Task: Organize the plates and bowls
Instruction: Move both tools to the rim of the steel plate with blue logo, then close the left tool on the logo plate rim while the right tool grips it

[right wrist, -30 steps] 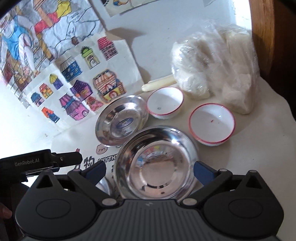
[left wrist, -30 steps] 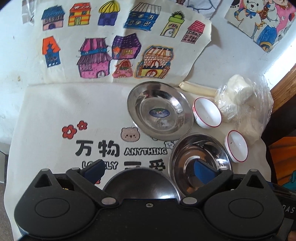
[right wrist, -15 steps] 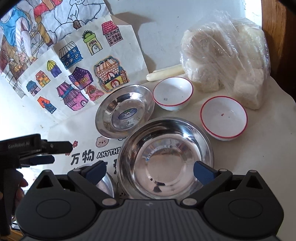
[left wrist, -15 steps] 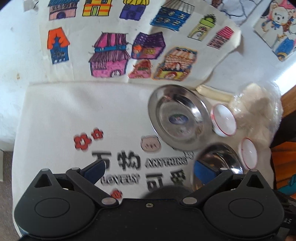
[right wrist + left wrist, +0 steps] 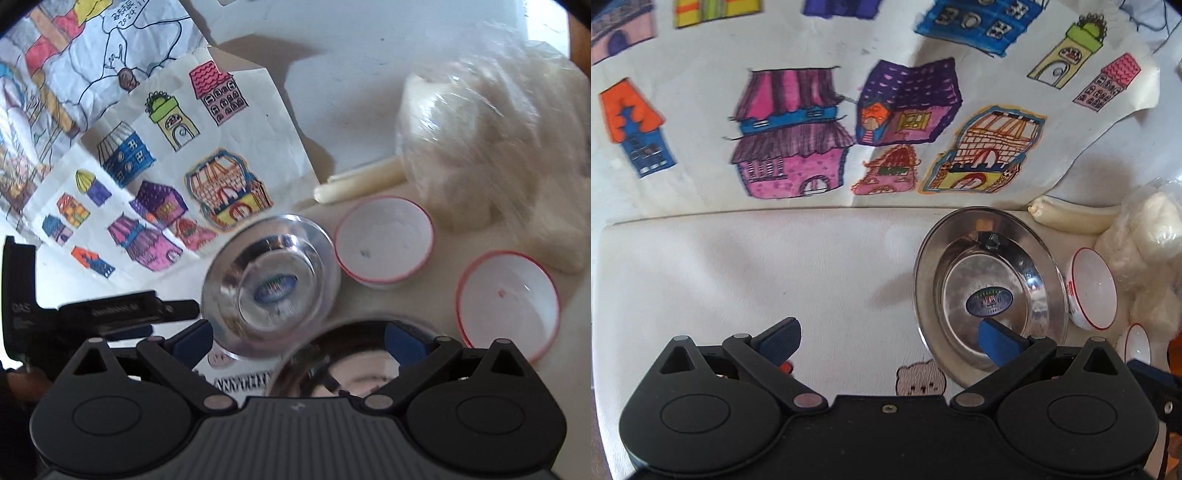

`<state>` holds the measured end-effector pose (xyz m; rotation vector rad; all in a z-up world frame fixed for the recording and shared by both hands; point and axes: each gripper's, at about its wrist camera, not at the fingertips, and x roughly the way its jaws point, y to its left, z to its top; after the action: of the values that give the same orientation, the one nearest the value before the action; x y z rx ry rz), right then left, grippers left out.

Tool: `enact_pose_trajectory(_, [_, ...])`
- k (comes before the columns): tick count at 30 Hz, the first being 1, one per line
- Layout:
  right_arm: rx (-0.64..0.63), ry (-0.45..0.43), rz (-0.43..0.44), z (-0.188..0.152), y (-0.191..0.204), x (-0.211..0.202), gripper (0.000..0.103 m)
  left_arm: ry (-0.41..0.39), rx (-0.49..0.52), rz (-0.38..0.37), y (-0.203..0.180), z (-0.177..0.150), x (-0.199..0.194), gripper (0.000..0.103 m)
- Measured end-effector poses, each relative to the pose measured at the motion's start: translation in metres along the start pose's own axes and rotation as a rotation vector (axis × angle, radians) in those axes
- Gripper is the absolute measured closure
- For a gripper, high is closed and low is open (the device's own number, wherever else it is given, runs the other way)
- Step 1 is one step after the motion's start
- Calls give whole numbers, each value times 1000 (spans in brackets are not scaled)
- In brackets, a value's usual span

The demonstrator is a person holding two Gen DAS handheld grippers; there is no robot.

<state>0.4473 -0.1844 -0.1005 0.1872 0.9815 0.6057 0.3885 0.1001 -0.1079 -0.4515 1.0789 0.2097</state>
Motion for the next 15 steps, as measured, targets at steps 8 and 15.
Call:
enact_pose_trajectory(8, [39, 47, 16, 13, -7, 33, 19, 15, 60, 8, -4, 5, 19, 1])
enact_pose_trajectory(15, [35, 59, -4, 16, -8, 46, 29, 5, 78, -9, -5, 15, 24, 5])
